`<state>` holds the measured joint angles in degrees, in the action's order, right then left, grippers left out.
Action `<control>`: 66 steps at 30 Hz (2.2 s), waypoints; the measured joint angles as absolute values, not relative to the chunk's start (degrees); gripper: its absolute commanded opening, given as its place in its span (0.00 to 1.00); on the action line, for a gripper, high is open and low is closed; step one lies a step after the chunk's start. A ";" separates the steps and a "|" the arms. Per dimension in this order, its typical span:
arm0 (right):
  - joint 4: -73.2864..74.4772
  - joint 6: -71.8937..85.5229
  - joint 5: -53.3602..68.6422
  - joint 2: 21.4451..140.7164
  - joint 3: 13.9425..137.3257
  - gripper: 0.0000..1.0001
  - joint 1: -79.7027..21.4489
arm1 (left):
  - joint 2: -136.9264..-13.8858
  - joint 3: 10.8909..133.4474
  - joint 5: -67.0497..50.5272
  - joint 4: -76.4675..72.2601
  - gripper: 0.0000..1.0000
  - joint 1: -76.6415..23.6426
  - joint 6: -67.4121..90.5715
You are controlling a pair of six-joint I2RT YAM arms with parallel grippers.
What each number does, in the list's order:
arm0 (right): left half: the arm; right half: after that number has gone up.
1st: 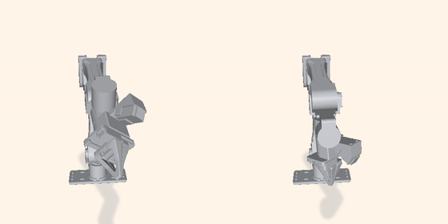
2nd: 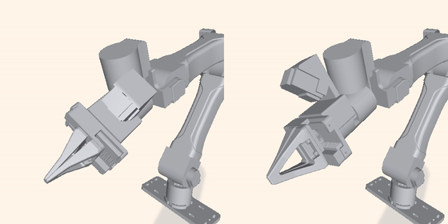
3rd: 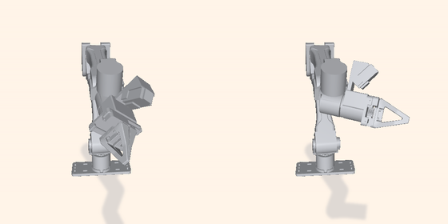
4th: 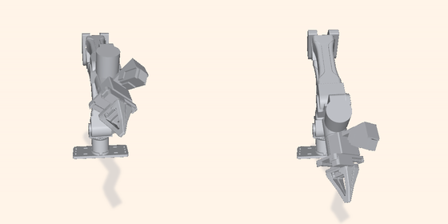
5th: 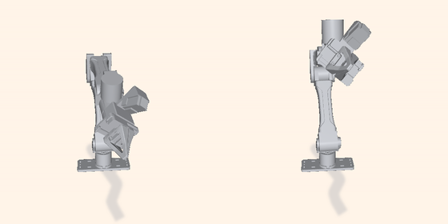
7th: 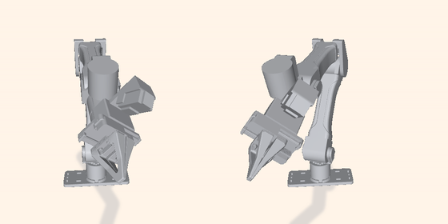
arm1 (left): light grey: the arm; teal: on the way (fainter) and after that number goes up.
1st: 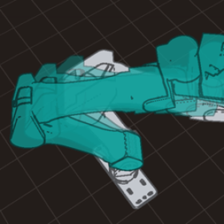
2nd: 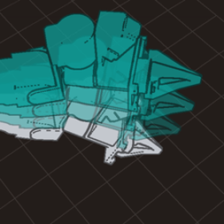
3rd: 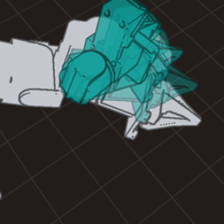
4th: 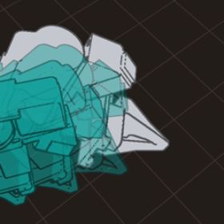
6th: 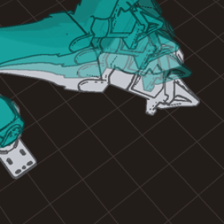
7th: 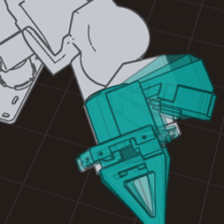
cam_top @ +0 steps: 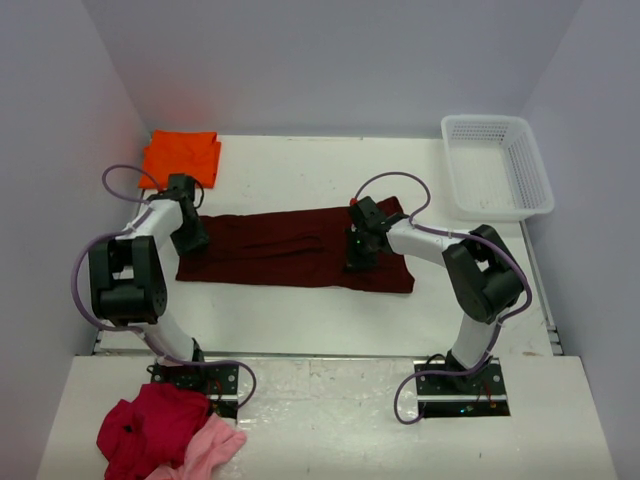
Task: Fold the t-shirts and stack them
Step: Fold the other side of the tshirt into a rectangle
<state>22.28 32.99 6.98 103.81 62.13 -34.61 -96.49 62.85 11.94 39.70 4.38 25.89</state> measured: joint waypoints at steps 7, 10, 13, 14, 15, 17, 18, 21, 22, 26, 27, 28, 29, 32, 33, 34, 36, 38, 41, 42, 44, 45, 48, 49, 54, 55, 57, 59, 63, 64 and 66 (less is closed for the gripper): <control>22.20 32.99 7.09 103.88 62.13 0.00 -34.61 | -98.04 62.85 11.64 39.68 0.21 4.45 25.87; 22.20 33.01 7.09 103.88 62.13 0.00 -34.61 | -98.59 62.85 11.55 39.70 0.10 4.45 25.87; 22.20 33.01 7.11 103.88 62.13 0.00 -34.61 | -98.63 62.85 11.51 39.68 0.00 4.47 25.85; 22.20 33.01 7.11 103.88 62.13 0.00 -34.61 | -98.63 62.85 11.51 39.68 0.00 4.49 25.87; 22.17 33.01 7.11 103.88 62.13 0.00 -34.61 | -98.63 62.85 11.53 39.70 0.00 4.51 25.87; 22.20 33.01 7.11 103.88 62.13 0.00 -34.61 | -98.63 62.85 11.53 39.70 0.00 4.60 25.89; 22.17 32.99 7.11 103.88 62.13 0.00 -34.61 | -98.63 62.85 11.57 39.70 0.00 4.64 25.91; 22.20 33.01 7.11 103.90 62.13 0.00 -34.61 | -98.26 62.89 11.90 39.81 0.00 4.82 25.91; 22.17 33.01 7.14 103.92 62.13 0.00 -34.61 | -98.00 62.94 12.16 39.90 0.00 4.84 25.93; 22.09 33.01 7.22 103.94 62.13 0.00 -34.61 | -96.42 63.44 13.39 40.23 0.09 4.86 26.02; 22.04 33.01 7.22 103.94 62.13 0.00 -34.61 | -96.09 63.55 13.78 40.34 0.11 4.86 26.17; 22.04 33.01 7.25 103.98 62.13 0.00 -34.61 | -95.81 63.53 14.17 40.38 0.11 4.86 26.33; 22.00 33.01 7.27 104.01 62.13 0.00 -34.61 | -95.59 63.53 14.50 40.51 0.11 4.86 26.41; 21.78 33.01 7.49 104.09 62.13 0.00 -34.61 | -95.15 63.40 14.46 40.75 0.16 4.86 26.37; 21.69 33.01 7.60 104.14 62.13 0.00 -34.61 | -94.87 63.11 14.09 40.69 0.33 4.86 26.35; 21.61 33.01 7.70 104.18 62.13 0.00 -34.61 | -94.39 62.54 13.61 40.60 0.41 4.86 26.15; 21.45 33.01 7.88 104.20 62.13 0.00 -34.61 | -92.90 61.28 12.93 40.71 0.50 4.86 26.26; 21.37 33.01 8.12 104.25 62.13 0.00 -34.61 | -91.74 60.69 12.67 41.04 0.50 4.86 26.50; 21.32 33.01 8.23 104.27 62.13 0.00 -34.61 | -91.50 60.64 12.75 41.01 0.49 4.86 26.59; 21.32 33.01 8.25 104.25 62.13 0.00 -34.61 | -91.61 60.64 12.84 41.04 0.49 4.86 26.63; 21.32 32.99 8.29 104.25 62.13 0.00 -34.61 | -91.88 60.66 13.47 40.99 0.48 4.86 27.09; 21.32 32.99 8.29 104.25 62.13 0.00 -34.61 | -92.07 60.69 13.78 40.97 0.47 4.89 27.40; 21.32 32.99 8.32 104.25 62.13 0.00 -34.61 | -93.51 61.34 14.20 41.04 0.47 4.93 27.49; 21.30 32.99 8.36 104.25 62.13 0.00 -34.61 | -94.28 61.78 14.33 40.97 0.47 4.99 27.49; 21.26 32.99 8.45 104.29 62.13 0.00 -34.61 | -97.51 63.57 14.85 40.84 0.47 5.89 27.46; 21.21 32.99 8.56 104.31 62.13 0.00 -34.61 | -97.89 63.79 14.90 40.77 0.46 6.04 27.46; 21.15 32.99 8.60 104.36 62.13 0.00 -34.61 | -98.87 64.51 15.09 40.71 0.43 6.35 27.46; 21.06 32.99 8.71 104.40 62.13 0.00 -34.61 | -99.92 65.04 15.03 40.38 0.37 6.57 27.44; 20.88 33.01 8.95 104.53 62.13 0.00 -34.61 | -100.51 65.04 14.83 39.97 0.18 6.74 27.57; 20.84 33.01 8.99 104.53 62.13 0.00 -34.61 | -100.51 65.06 14.74 39.88 0.10 6.74 27.59; 20.73 33.01 9.06 104.57 62.13 0.00 -34.61 | -100.53 65.12 14.50 39.86 0.03 6.85 27.55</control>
